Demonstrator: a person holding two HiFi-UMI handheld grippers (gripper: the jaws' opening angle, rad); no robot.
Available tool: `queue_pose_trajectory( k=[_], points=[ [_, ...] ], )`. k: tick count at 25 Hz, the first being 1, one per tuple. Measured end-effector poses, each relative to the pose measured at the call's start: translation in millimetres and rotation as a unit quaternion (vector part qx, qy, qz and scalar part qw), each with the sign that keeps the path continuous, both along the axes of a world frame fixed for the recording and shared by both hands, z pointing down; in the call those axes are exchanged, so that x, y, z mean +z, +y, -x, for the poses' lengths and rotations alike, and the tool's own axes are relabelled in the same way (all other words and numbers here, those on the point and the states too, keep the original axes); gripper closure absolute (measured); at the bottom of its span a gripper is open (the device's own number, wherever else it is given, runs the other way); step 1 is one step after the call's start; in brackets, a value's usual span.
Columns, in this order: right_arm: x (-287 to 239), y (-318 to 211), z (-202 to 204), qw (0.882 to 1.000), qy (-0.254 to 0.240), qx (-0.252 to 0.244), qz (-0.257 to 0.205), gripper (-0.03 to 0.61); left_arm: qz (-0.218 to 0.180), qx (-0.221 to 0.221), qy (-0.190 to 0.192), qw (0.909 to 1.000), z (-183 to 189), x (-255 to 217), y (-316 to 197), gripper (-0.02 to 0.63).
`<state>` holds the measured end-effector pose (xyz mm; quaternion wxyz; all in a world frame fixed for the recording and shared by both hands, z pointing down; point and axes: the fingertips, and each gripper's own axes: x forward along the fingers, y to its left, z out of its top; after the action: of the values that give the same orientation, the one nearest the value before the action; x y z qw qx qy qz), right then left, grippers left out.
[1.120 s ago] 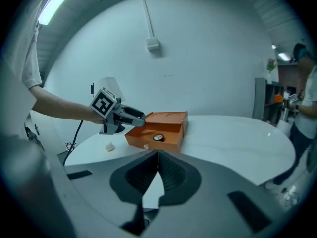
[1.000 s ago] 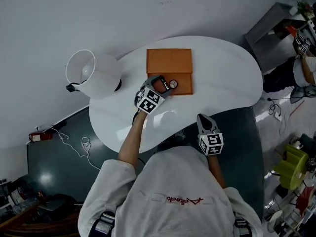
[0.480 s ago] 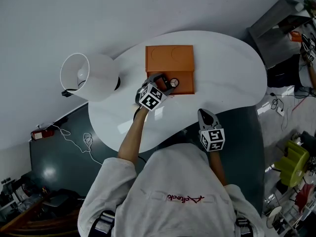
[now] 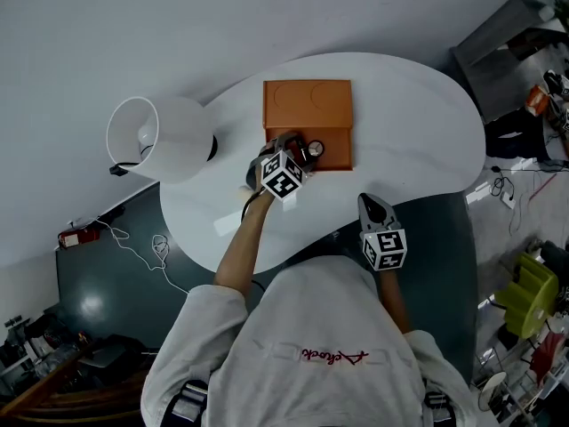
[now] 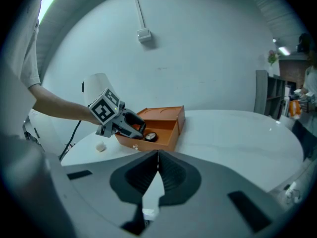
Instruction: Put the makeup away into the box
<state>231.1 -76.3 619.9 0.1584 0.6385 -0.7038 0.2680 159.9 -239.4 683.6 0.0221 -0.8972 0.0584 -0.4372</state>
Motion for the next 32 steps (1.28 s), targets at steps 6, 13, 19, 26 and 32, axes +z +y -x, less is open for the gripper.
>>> queue_pose_trajectory(
  k=[6, 13, 19, 26, 32],
  points=[
    [2, 3, -6, 1.000, 0.000, 0.005, 0.001, 0.558, 0.036, 0.011, 0.003, 0.9993, -14, 11, 3, 0.278],
    [3, 9, -16, 1.000, 0.000, 0.013, 0.003, 0.558, 0.049, 0.006, 0.019, 0.9986, -24, 13, 1, 0.278],
    [3, 11, -16, 1.000, -0.001, 0.010, 0.003, 0.558, 0.046, 0.009, 0.022, 0.9987, -22, 11, 3, 0.277],
    [0, 12, -15, 1.000, -0.001, 0.005, 0.000, 0.558, 0.039, -0.003, 0.038, 0.9985, -21, -1, 2, 0.273],
    [-2, 13, -10, 1.000, 0.000, -0.004, -0.004, 0.558, 0.026, -0.015, 0.067, 0.9973, -21, -21, 0, 0.273]
  ],
)
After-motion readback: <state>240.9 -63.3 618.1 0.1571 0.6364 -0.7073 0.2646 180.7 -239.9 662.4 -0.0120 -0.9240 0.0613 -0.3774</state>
